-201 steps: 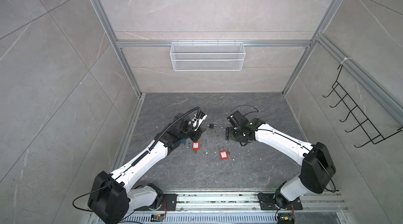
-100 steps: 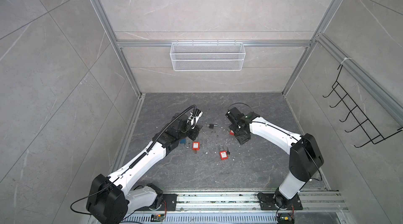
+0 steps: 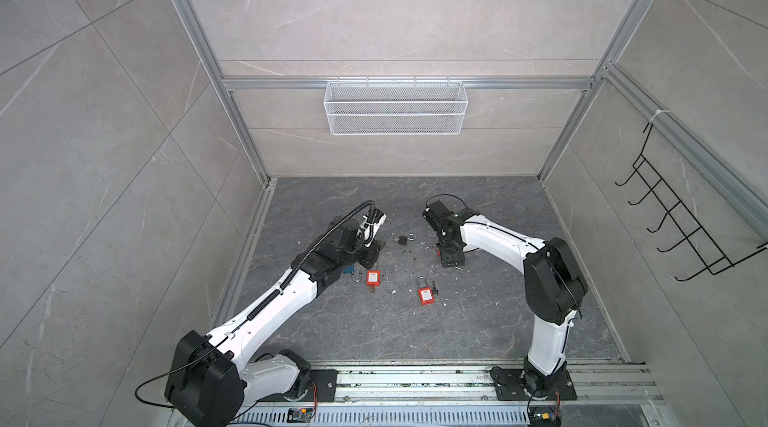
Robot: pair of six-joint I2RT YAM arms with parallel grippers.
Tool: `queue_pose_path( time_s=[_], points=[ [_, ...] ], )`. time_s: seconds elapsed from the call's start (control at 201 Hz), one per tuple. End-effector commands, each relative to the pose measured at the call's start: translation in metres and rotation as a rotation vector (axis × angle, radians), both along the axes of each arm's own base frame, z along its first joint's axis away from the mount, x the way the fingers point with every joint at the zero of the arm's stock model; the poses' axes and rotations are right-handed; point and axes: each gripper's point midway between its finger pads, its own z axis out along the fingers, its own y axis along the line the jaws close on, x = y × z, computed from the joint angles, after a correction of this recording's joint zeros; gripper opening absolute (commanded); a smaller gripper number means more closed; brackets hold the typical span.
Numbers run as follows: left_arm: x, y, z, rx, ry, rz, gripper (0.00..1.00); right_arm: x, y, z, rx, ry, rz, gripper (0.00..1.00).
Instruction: Lock with the key
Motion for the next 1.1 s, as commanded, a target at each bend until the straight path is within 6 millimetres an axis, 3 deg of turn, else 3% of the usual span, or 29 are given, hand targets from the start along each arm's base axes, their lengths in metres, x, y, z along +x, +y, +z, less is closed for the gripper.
queue_pose_path(
  time_s=[0.0, 0.169, 0.393, 0.861, 1.09],
  points=[
    [0.006, -0.003, 0.011, -0.006, -0.018, -0.012, 0.41, 0.015, -0.003, -0.001, -0.006, -0.015, -0.098, 0.78],
    [0.007, -0.005, 0.005, 0.015, -0.008, -0.031, 0.41, 0.027, 0.008, -0.016, 0.024, 0.013, -0.109, 0.77],
    [0.009, 0.001, -0.001, 0.031, 0.006, -0.030, 0.41, 0.029, 0.009, -0.027, 0.011, 0.055, -0.118, 0.77],
    [0.011, 0.004, -0.012, 0.038, 0.049, -0.045, 0.41, 0.015, 0.004, -0.060, -0.023, 0.155, -0.082, 0.70],
    [0.009, 0.004, -0.013, 0.037, 0.056, -0.051, 0.41, 0.005, -0.001, -0.067, -0.052, 0.200, 0.094, 0.59]
  ],
)
